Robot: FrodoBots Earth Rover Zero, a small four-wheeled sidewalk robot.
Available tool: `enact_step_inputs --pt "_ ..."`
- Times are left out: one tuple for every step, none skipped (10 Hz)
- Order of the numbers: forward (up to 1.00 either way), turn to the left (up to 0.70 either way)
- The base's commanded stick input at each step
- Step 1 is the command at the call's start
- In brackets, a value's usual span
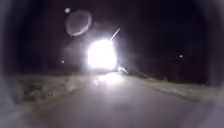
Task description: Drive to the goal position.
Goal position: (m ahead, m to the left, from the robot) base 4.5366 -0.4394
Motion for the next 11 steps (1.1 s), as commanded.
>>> enact_step_inputs --pt "1.00 0.00" --pt "1.00 0.00" --pt "1.00 0.00" --pt "1.00 0.00" --pt "1.00 0.00" --pt "1.00 0.00" --pt "1.00 0.00" --pt "1.00 0.00" --pt "1.00 0.00" --pt "1.00 0.00" --pt "1.00 0.00"
